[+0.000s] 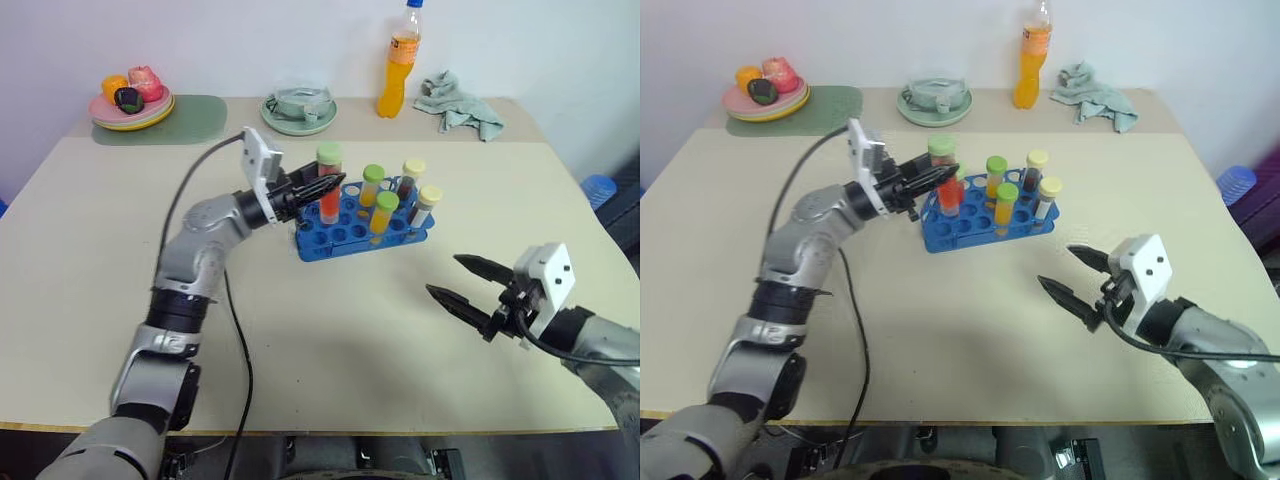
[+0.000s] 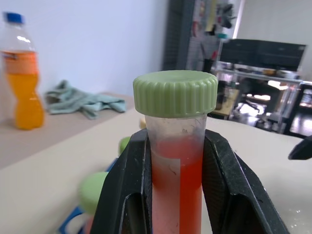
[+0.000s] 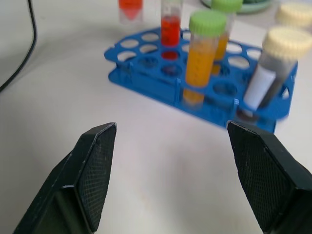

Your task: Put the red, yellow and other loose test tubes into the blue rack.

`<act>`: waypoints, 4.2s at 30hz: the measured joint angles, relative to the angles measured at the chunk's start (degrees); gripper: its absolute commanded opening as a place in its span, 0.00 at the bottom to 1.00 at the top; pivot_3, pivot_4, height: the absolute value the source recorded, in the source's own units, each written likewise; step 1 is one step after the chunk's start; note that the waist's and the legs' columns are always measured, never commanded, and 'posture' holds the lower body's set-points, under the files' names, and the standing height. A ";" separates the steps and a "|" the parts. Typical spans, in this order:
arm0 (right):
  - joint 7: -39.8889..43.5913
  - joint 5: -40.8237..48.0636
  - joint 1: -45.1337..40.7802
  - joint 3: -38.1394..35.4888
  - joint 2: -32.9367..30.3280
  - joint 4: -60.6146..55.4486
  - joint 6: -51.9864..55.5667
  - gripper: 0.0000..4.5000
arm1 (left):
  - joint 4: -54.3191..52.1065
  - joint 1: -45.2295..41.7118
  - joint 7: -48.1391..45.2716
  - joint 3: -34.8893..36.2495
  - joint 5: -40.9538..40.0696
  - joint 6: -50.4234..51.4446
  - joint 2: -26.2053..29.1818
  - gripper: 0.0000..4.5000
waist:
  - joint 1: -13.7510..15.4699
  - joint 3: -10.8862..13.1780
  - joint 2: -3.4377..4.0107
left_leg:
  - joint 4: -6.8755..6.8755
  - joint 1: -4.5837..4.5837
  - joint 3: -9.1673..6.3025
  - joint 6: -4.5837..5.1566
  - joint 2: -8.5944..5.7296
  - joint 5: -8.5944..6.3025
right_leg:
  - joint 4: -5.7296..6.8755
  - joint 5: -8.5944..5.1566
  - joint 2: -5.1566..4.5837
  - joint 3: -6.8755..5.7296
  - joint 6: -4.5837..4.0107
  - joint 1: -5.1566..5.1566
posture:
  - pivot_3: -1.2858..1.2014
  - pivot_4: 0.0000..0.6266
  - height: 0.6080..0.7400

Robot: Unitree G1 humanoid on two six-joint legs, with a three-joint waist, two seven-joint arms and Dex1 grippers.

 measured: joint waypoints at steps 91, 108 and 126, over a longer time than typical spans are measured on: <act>-5.19 -6.05 10.41 -3.86 6.30 -7.17 -6.65 0.82 | 15.14 -1.55 -10.87 -0.65 15.74 -17.78 -4.99 0.17 | -0.09 -0.25 0.04 | 0.56 -0.17 -0.12 0.16 0.19 -0.10 | 0.04 0.18 0.36 -0.04 0.34 0.08 | 0.52 0.24 1.00; -4.62 -7.26 10.60 -3.69 6.41 -7.16 -6.92 0.82 | 15.28 -1.57 -10.72 -0.60 15.73 -17.74 -4.62 0.17 | -0.13 -0.30 0.07 | 0.55 -0.15 -0.12 0.16 0.19 -0.10 | 0.04 0.18 0.36 -0.04 0.33 0.08 | 0.52 0.24 1.00; -4.17 -7.32 10.62 -3.69 6.45 -7.15 -7.32 0.82 | 20.28 -1.96 -8.42 -0.67 16.12 -13.87 -4.27 0.17 | -0.49 -0.33 0.08 | 0.40 -0.12 -0.06 0.16 0.27 -0.10 | 0.06 0.26 0.46 0.01 0.48 -0.02 | 0.52 0.24 1.00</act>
